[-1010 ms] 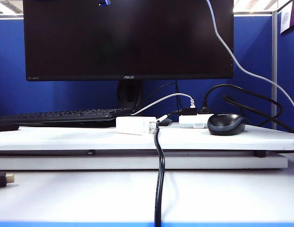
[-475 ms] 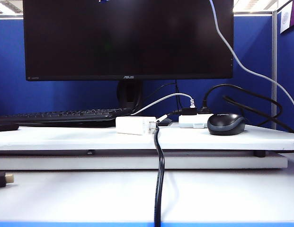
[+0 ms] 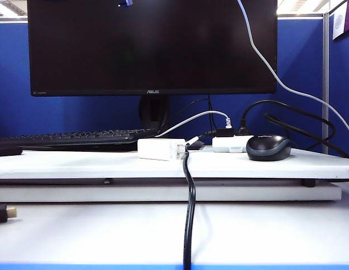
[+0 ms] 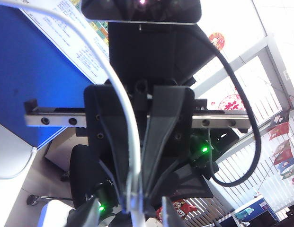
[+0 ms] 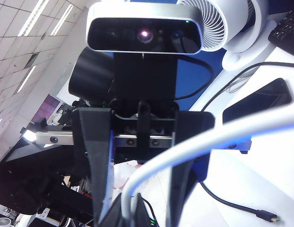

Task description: Pick up the Type-C charging cable and the charging base, insert one end of the Type-C charger into the corresponding slot on the base, and finally place the plugged-in charger back on the table.

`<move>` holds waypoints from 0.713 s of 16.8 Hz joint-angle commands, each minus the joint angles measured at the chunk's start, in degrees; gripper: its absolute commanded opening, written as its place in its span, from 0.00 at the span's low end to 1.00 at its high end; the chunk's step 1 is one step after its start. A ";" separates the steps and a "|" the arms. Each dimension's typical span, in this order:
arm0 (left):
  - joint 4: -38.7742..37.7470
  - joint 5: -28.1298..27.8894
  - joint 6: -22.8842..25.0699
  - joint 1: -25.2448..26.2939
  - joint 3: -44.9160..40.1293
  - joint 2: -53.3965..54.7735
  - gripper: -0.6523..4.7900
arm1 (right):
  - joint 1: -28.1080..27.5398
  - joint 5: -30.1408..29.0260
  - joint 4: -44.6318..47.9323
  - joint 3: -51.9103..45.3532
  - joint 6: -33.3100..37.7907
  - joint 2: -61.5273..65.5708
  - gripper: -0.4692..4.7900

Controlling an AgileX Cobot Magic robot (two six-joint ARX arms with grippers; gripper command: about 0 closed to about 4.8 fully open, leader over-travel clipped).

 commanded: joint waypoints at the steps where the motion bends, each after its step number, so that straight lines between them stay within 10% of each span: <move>1: -1.03 0.09 1.49 -2.45 0.20 -0.15 0.44 | 0.11 -0.63 0.68 0.24 0.02 -0.09 0.08; 12: -2.91 1.36 2.73 -2.43 0.20 -0.13 0.33 | 0.09 -3.15 -2.19 0.24 0.42 -0.11 0.08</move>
